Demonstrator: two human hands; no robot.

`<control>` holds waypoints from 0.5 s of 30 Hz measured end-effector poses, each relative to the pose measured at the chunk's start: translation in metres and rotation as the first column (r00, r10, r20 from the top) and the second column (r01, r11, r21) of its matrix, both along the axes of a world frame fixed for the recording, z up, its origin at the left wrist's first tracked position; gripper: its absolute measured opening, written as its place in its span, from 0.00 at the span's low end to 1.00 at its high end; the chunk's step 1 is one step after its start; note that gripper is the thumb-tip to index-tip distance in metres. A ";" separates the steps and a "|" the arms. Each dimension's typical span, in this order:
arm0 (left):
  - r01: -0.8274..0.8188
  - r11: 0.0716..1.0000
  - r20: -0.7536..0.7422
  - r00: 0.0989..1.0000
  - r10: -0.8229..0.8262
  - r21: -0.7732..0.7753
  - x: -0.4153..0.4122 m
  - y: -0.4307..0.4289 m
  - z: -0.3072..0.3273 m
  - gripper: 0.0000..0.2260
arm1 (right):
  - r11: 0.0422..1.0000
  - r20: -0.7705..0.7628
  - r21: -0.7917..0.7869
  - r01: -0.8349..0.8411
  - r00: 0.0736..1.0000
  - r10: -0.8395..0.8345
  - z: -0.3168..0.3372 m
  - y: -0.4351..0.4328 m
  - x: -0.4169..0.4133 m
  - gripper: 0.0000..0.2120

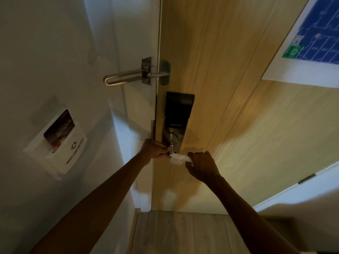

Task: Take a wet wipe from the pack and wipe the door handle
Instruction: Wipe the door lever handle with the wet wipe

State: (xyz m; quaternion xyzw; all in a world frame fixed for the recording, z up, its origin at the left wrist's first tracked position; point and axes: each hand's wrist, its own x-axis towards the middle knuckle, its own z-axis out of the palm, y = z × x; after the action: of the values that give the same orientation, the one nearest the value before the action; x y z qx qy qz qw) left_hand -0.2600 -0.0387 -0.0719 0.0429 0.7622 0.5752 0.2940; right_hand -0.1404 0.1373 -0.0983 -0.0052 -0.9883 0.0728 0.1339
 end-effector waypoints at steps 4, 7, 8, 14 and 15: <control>-0.069 0.992 0.159 0.986 0.051 0.108 -0.001 -0.002 0.001 0.14 | 0.999 0.061 0.045 0.009 0.998 -0.012 0.005 0.004 0.000 0.06; -0.101 0.984 0.204 0.976 0.070 0.144 -0.003 -0.003 -0.004 0.15 | 0.999 0.110 0.045 0.004 0.994 -0.009 0.010 0.003 -0.003 0.16; -0.106 0.984 0.208 0.975 0.074 0.146 -0.004 -0.003 -0.005 0.15 | 1.000 0.103 -0.003 -0.008 0.995 0.008 0.012 0.000 -0.004 0.19; -0.026 0.994 0.122 0.992 0.013 0.104 -0.011 -0.004 -0.005 0.15 | 0.999 0.070 -0.006 -0.051 0.996 0.051 0.004 -0.031 -0.007 0.15; -0.018 0.995 0.104 0.995 0.008 0.096 -0.011 -0.004 -0.005 0.15 | 0.998 0.077 0.000 -0.064 0.995 0.063 0.002 -0.030 -0.008 0.13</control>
State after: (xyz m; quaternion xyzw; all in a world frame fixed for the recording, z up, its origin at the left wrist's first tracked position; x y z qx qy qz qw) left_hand -0.2710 -0.0425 -0.0769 0.0222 0.7175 0.6148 0.3267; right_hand -0.1488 0.1072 -0.0964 0.0236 -0.9925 0.0758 0.0934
